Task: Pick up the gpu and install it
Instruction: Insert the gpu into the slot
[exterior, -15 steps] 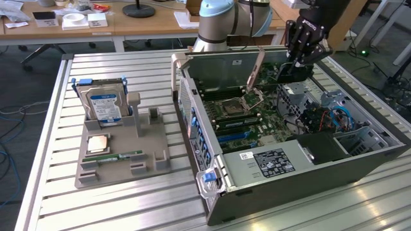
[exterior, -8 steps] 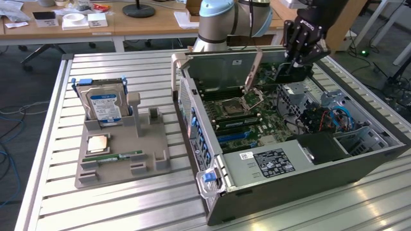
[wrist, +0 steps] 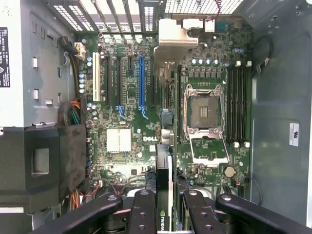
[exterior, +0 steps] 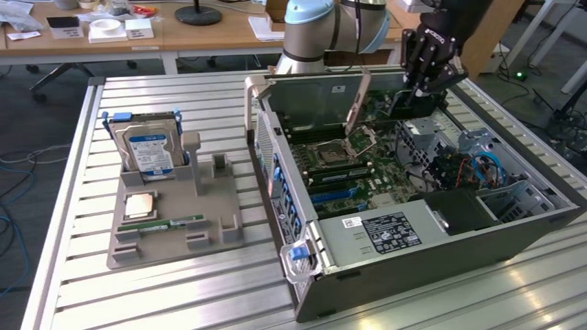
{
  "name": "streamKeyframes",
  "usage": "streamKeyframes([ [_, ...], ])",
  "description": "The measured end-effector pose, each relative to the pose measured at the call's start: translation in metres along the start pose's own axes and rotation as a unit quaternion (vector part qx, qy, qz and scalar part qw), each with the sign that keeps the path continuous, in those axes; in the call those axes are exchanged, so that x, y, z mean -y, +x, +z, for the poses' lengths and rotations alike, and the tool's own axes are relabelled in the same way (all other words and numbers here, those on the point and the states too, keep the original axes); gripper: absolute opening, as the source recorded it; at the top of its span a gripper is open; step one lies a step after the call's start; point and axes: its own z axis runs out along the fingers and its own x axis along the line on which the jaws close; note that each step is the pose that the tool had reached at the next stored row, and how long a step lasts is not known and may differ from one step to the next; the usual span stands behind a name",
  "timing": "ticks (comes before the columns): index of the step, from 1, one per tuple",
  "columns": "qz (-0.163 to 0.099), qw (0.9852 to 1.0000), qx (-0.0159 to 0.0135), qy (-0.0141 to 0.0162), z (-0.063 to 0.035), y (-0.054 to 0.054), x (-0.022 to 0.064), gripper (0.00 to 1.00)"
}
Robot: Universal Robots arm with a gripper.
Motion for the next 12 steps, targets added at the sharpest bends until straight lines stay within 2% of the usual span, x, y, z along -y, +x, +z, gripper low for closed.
streamKeyframes([
  [2, 0.000, 1.0000, 0.0001, 0.0033, 0.0009, 0.000, -0.0028, 0.26],
  [7, 0.000, 0.9999, 0.0001, 0.0156, 0.0034, 0.000, -0.0095, 0.26],
  [10, 0.000, 0.9998, 0.0002, 0.0199, 0.0046, 0.000, -0.0117, 0.26],
  [12, -0.001, 0.9998, 0.0002, 0.0217, 0.0061, 0.000, -0.0129, 0.26],
])
